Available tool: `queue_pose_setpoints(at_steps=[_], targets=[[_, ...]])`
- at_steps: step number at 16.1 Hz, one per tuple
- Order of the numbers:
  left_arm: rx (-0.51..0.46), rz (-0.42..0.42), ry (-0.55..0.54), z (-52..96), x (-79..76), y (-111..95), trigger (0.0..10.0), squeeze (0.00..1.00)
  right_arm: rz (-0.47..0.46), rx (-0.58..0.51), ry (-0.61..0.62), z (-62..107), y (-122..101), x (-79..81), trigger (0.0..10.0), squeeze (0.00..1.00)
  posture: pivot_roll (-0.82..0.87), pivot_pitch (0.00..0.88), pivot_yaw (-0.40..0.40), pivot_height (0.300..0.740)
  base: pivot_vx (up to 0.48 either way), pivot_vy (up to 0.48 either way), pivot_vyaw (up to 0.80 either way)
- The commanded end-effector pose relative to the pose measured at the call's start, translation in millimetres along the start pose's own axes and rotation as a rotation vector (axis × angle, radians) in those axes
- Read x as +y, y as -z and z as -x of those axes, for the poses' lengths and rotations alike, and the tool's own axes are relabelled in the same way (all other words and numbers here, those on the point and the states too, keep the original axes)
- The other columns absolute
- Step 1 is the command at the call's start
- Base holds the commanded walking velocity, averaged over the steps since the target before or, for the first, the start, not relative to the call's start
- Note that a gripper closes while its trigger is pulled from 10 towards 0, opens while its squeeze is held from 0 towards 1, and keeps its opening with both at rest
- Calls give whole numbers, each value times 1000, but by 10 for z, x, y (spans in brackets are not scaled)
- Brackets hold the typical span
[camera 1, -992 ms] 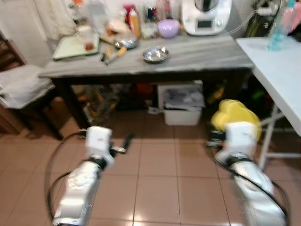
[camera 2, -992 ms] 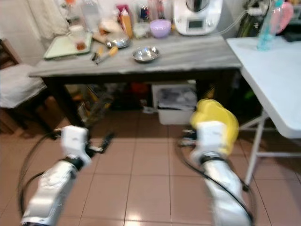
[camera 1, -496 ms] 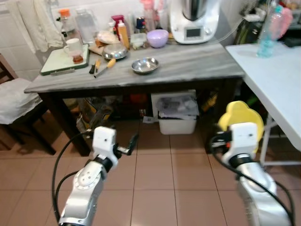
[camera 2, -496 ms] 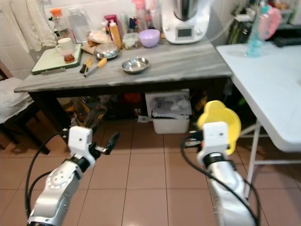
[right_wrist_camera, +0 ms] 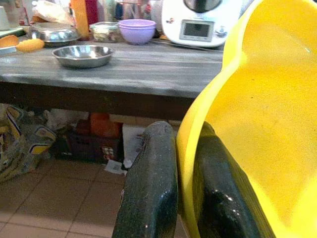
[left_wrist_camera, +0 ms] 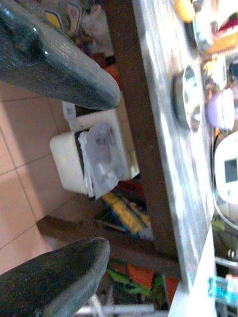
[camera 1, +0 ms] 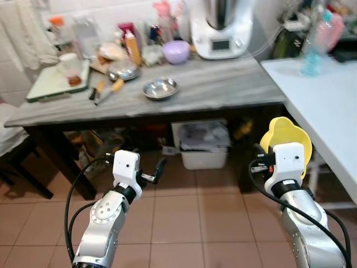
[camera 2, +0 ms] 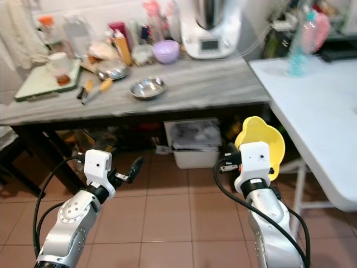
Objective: Setting the table
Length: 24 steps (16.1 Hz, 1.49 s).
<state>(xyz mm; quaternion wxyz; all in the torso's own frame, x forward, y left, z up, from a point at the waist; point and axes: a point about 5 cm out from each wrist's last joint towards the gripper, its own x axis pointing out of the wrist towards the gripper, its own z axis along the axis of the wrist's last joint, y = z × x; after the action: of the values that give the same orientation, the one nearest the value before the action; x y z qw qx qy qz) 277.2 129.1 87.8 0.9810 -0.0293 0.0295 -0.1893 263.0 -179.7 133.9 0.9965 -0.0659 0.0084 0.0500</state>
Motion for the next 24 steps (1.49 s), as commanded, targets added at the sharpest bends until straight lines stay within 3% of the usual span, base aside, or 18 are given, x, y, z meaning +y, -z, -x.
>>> queue_pose_setpoints(at_steps=[1, 5, 9, 14, 24], targets=[[5, -15, -26, 34, 96, -4, 10000, 0, -14, -29, -28, -13, -61, 82, 10000, 0, -110, 0, 89, 740, 420, 0, 0], [-9, -28, -32, 53, 128, -40, 10000, 0, -28, -50, -13, 30, -108, 62, 10000, 0, -112, 0, 88, 740, 423, 0, 0], [12, -42, -70, 178, 233, 13, 10000, 0, -18, -37, -11, 127, -55, 94, 10000, 0, -111, 0, 93, 740, 422, 0, 0], [14, -46, -38, 217, 122, 18, 10000, 0, -40, -62, -8, 105, -154, 95, 10000, 0, -110, 0, 95, 740, 415, 0, 579], [-10, -50, -32, 172, 112, -76, 10000, 0, -55, -97, -6, 84, -287, 106, 10000, 0, -116, 0, 98, 740, 413, 0, 0]])
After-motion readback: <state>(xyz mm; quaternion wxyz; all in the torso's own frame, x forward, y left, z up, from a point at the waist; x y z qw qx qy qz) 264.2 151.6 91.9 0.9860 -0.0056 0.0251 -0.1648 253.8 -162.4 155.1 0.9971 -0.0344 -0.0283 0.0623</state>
